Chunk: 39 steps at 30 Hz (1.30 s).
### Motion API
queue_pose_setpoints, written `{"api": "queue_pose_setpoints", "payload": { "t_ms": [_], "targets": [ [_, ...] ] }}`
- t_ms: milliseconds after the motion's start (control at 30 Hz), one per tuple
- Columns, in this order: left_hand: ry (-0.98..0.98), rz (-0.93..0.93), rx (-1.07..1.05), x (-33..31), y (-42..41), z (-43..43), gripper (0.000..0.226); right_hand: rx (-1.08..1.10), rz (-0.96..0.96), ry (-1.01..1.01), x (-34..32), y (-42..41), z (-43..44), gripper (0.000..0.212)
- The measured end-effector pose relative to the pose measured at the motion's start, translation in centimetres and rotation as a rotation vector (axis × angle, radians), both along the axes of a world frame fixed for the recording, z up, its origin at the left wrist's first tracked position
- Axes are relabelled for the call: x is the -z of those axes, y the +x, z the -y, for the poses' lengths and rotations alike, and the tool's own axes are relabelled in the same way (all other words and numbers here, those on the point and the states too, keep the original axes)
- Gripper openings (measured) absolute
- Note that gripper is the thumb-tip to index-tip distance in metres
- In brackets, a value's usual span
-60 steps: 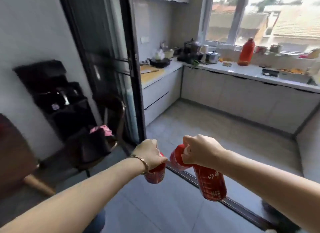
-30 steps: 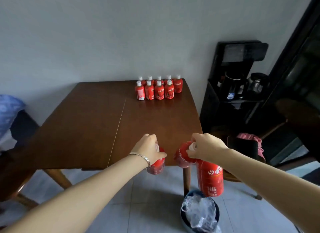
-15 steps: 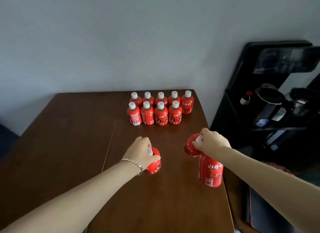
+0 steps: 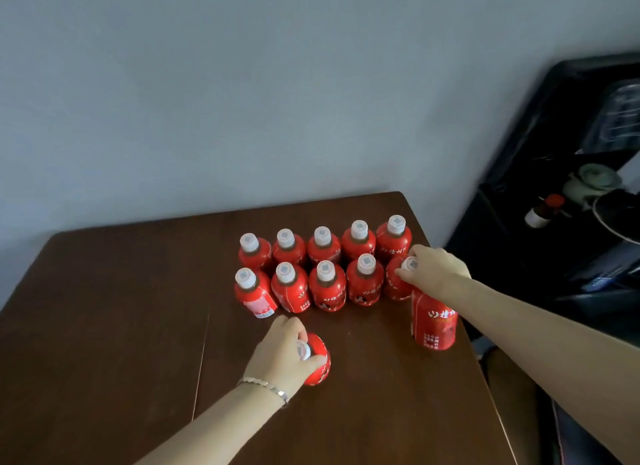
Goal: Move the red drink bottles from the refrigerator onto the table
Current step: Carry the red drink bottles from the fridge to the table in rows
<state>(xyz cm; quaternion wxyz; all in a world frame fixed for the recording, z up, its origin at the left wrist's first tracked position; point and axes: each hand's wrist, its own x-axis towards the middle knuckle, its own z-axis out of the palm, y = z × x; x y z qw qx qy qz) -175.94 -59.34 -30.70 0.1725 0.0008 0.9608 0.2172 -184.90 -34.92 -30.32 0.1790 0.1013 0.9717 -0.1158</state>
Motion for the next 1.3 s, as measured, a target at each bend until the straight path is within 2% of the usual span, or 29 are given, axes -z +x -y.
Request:
{"api": "queue_pose_setpoints", "payload": {
  "t_ms": [133, 267, 367, 467, 667, 767, 833, 933, 1000, 1100, 1300],
  "targets": [
    [0.025, 0.023, -0.001, 1.8, -1.6, 1.0, 0.028, 0.077, -0.018, -0.07, 0.4, -1.1, 0.6, 0.036],
    [0.046, 0.026, -0.022, 2.8, -2.4, 2.2, 0.029, 0.055, -0.102, -0.017, -0.4, 0.9, 2.3, 0.056],
    [0.077, 0.015, -0.063, 3.5, -2.7, 3.5, 0.029, -0.025, -0.151, -0.033, -1.1, 3.2, 5.3, 0.041],
    [0.081, 0.016, -0.097, 3.8, -2.6, 5.1, 0.032, -0.045, -0.127, -0.136, -1.0, 4.5, 9.2, 0.034],
    [0.085, -0.001, -0.129, 3.6, -3.6, 8.1, 0.04, 0.0, -0.067, -0.345, 1.3, 4.7, 17.5, 0.038],
    [0.118, -0.052, -0.082, 3.8, -3.5, 9.1, 0.04, 0.021, -0.073, -0.415, 2.3, 4.5, 19.6, 0.044],
    [0.106, -0.081, -0.137, 4.2, -3.0, 9.7, 0.051, 0.048, -0.083, -0.491, 2.8, 5.0, 19.9, 0.056],
    [0.15, 0.096, -0.294, 5.0, -2.3, 10.4, 0.075, 0.155, -0.04, -0.494, 3.8, 6.3, 19.4, 0.08],
    [0.287, 0.224, -0.328, 5.5, -2.0, 10.5, 0.075, 0.231, 0.047, -0.51, 4.8, 6.8, 19.1, 0.091],
    [0.396, 0.203, -0.353, 5.6, -1.9, 10.5, 0.066, 0.262, 0.042, -0.557, 5.6, 6.8, 19.1, 0.086],
    [0.422, 0.129, -0.388, 5.8, -3.0, 9.8, 0.065, 0.224, 0.02, -0.526, 5.8, 6.5, 19.3, 0.085]
  ]
}}
